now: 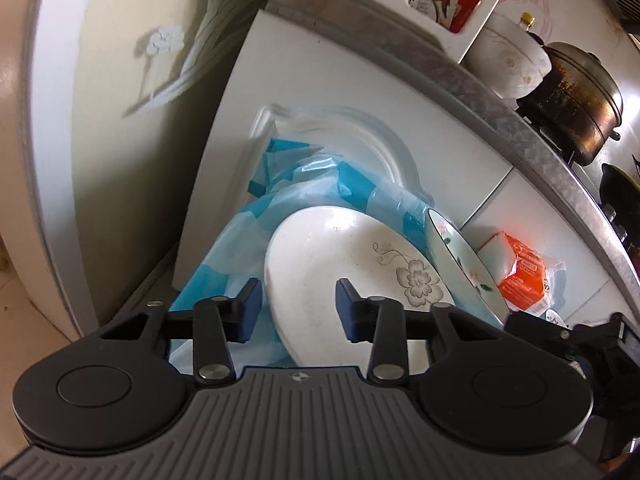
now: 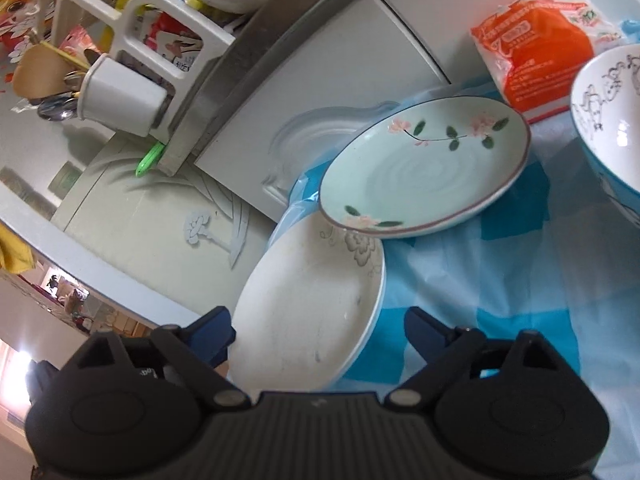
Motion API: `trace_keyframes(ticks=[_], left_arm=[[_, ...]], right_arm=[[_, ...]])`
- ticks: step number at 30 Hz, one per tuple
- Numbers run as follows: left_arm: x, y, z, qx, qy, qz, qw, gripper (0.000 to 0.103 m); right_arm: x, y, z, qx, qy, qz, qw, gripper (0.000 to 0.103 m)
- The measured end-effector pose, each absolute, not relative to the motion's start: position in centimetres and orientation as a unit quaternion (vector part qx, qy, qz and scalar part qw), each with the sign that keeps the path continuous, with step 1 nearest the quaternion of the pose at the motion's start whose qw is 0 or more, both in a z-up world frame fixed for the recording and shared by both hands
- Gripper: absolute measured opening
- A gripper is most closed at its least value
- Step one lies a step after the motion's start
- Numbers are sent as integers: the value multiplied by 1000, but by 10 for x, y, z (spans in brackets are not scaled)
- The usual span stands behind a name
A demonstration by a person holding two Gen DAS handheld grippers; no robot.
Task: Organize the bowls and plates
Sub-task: 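Grasp the rim of the flower-print white plate with the left gripper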
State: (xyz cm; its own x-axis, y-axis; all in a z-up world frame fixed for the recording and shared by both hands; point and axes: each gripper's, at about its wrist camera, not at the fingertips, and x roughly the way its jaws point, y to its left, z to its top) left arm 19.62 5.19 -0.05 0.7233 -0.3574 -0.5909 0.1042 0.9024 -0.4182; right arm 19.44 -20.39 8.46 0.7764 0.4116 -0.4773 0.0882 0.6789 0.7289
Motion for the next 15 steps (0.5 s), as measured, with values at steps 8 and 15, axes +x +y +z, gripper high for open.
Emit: trace_keyframes(ticks=[8,15], left_arm=[[209,50,-12,-179,359,-124,908,33],[209,47,-11,-157,349,-121,916,29]], right_arm=[[218,-198,67,398,337,114,845,87],[222,-185,71,359,344,112,860,87]])
